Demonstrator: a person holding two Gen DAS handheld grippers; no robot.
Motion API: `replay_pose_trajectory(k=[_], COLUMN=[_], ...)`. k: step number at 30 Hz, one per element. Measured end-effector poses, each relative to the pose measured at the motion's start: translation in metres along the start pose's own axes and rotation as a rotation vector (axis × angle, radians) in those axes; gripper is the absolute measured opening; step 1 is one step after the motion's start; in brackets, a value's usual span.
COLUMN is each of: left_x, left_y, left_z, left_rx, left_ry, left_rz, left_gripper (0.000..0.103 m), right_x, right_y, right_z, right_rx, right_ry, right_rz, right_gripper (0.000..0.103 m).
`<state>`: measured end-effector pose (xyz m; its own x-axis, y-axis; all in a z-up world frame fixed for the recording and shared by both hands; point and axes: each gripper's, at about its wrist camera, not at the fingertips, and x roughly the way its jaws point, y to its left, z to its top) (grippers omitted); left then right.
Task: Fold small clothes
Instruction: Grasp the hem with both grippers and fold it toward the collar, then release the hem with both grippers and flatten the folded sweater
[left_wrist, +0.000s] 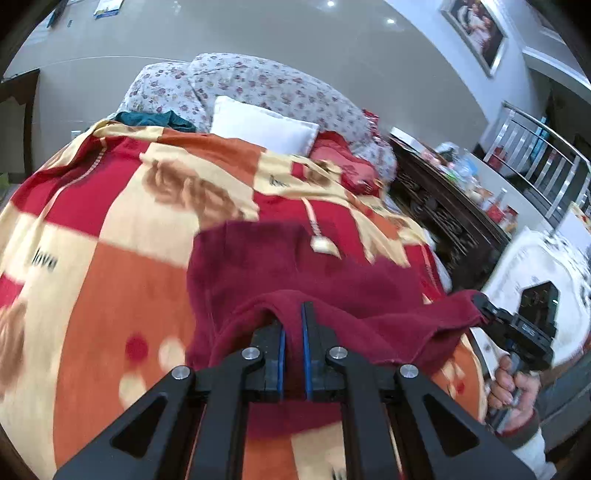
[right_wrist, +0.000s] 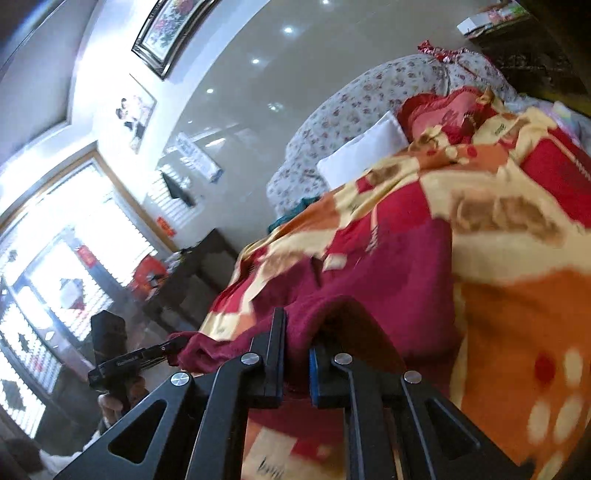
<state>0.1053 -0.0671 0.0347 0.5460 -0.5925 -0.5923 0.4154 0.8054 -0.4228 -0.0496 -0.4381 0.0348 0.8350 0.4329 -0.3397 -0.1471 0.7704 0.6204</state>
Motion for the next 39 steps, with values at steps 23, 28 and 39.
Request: replay_pose_trajectory(k=[23,28,39], left_x=[0.077,0.122,0.161], left_y=[0.017,0.029,0.034], left_z=[0.045,0.037,0.022], left_rx=[0.010,-0.030,0.041], left_ry=[-0.008,0.072,0.092], left_rz=[0.133,0.200,0.335], left_gripper=[0.072,0.072,0.074], right_x=[0.077,0.122,0.157], right_y=[-0.019,-0.031,-0.077], right_z=[0.039,0.037,0.037], right_rx=[-0.097,-0.123,-0.011], right_ry=[0.087,0.102,0.153], right_rz=[-0.220,-0.346,-0.419], right_gripper=[0.032,0.032,0.032])
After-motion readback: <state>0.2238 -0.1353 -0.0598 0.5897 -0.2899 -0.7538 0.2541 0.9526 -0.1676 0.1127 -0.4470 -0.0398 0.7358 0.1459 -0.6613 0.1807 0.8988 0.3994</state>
